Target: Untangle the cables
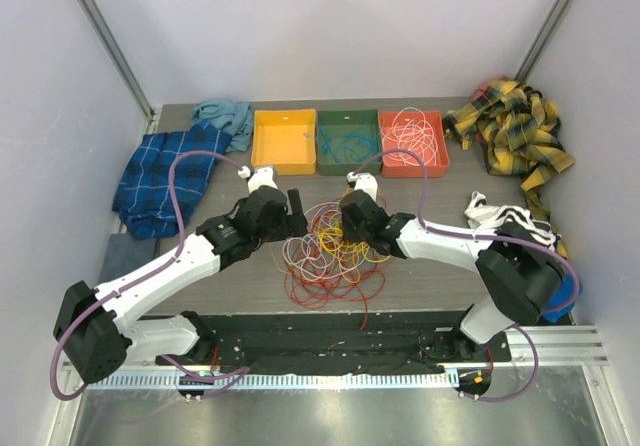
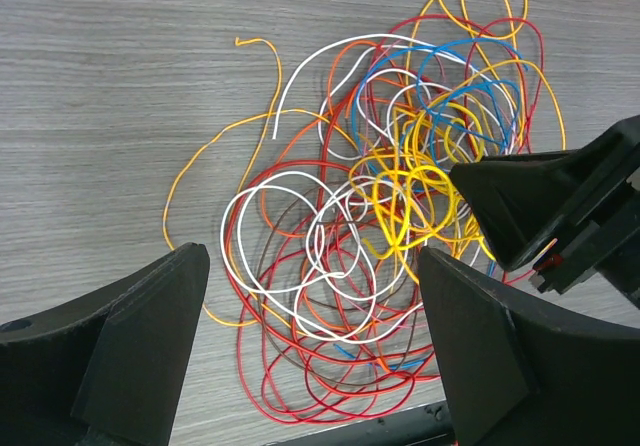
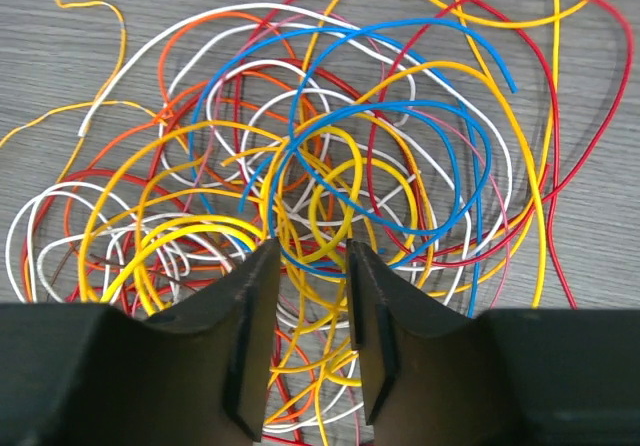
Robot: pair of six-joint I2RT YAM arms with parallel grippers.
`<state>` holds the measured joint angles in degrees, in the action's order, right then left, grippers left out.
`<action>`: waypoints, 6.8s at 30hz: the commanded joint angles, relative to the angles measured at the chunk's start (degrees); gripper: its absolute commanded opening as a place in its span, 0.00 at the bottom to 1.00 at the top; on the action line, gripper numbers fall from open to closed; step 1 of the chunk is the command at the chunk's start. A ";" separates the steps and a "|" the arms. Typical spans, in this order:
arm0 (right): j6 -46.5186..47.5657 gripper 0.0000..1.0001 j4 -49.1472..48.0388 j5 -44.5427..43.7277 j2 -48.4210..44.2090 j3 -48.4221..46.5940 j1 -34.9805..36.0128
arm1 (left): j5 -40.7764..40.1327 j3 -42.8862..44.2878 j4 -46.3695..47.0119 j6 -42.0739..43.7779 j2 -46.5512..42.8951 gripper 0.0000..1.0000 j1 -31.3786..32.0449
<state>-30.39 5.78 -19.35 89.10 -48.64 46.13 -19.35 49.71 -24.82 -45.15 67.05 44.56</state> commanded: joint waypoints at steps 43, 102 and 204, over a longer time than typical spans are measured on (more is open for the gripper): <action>6.30 0.01 11.00 -23.54 -14.72 -9.61 0.71 | 1.96 -3.84 1.00 -2.93 -5.52 0.89 -0.26; 8.07 0.03 26.48 -4.38 -21.68 -50.51 3.79 | 8.28 -0.79 47.60 36.61 0.29 0.00 0.97; 3.06 0.49 15.32 -10.96 -36.99 -0.23 3.79 | 6.88 56.79 7.15 19.33 35.72 1.00 -16.88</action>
<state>-25.56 22.81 -26.74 50.87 -49.58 49.87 -11.86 115.28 -19.92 -20.97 113.89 24.21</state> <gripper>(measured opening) 0.497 0.996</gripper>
